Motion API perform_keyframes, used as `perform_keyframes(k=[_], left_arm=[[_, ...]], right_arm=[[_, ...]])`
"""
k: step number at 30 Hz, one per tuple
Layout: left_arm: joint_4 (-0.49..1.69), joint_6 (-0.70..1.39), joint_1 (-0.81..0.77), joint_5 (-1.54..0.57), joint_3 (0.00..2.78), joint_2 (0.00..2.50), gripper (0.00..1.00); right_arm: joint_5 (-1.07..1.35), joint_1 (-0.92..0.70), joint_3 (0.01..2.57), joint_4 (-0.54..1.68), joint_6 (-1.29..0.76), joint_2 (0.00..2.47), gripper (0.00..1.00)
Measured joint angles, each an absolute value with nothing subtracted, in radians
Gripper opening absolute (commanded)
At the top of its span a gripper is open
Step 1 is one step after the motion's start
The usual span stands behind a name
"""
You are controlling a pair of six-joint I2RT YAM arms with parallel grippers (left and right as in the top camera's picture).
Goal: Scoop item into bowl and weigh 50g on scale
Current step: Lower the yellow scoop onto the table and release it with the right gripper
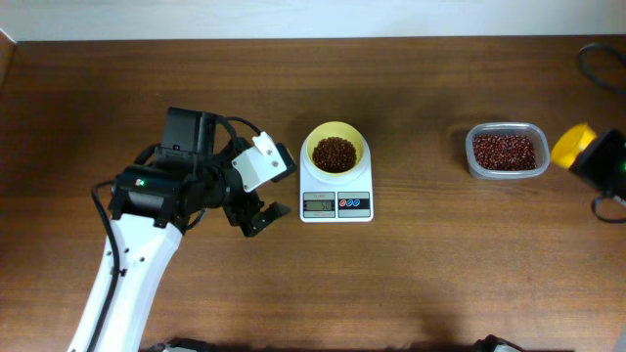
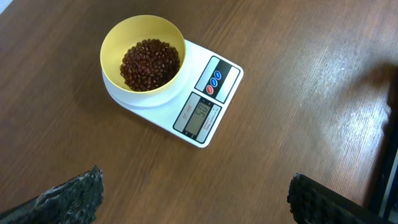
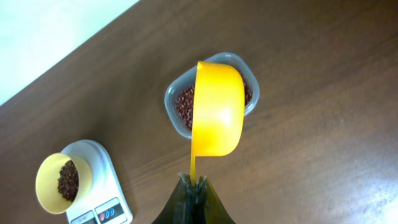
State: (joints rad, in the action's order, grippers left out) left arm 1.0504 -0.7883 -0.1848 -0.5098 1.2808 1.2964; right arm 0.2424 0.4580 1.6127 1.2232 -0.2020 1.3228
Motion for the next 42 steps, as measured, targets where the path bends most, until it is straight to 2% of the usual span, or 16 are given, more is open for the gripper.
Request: perform_keyframes(k=[4, 7, 9, 13, 19, 23, 26, 28, 30, 35, 39, 41, 42], left_arm=[[1.05, -0.788, -0.185, -0.51, 1.28, 1.297, 0.99], [1.05, -0.788, -0.185, -0.51, 1.28, 1.297, 0.99], [1.05, -0.788, -0.185, -0.51, 1.28, 1.298, 0.99], [1.05, -0.788, -0.185, -0.51, 1.281, 1.298, 0.99], [1.049, -0.788, -0.185, -0.51, 1.28, 1.298, 0.99], [1.05, -0.788, -0.185, -0.509, 1.28, 1.298, 0.99], [1.05, -0.788, -0.185, -0.51, 1.28, 1.298, 0.99], [1.05, -0.788, -0.185, -0.51, 1.28, 1.298, 0.99], [1.05, -0.788, -0.185, -0.51, 1.28, 1.298, 0.99], [1.05, -0.788, -0.185, -0.51, 1.28, 1.298, 0.99], [1.05, -0.788, -0.185, -0.51, 1.28, 1.298, 0.99], [1.05, -0.788, -0.185, -0.51, 1.28, 1.298, 0.99], [1.05, -0.788, -0.185, -0.51, 1.28, 1.298, 0.99]], right_arm=[[0.276, 0.459, 1.559, 1.396, -0.235, 1.316, 0.04], [0.292, 0.46, 1.478, 1.4, -0.294, 1.312, 0.04], [0.301, 0.46, 1.332, 1.356, -0.317, 1.303, 0.04], [0.399, 0.46, 1.029, 1.144, -0.338, 1.243, 0.04], [0.454, 0.462, 0.815, 0.92, -0.335, 1.111, 0.04], [0.587, 0.463, 0.625, 0.677, -0.302, 1.108, 0.04], [0.621, 0.463, 0.554, 0.633, -0.298, 1.107, 0.05], [0.634, 0.463, 0.55, 0.624, -0.291, 1.107, 0.22], [0.638, 0.463, 0.549, 0.623, -0.288, 1.107, 0.25], [0.601, 0.463, 0.549, 0.632, -0.287, 1.107, 0.43], [0.516, 0.463, 0.549, 0.663, -0.287, 1.107, 0.62], [0.463, 0.463, 0.548, 0.693, -0.289, 1.107, 0.79], [0.451, 0.463, 0.548, 0.701, -0.286, 1.107, 0.99]])
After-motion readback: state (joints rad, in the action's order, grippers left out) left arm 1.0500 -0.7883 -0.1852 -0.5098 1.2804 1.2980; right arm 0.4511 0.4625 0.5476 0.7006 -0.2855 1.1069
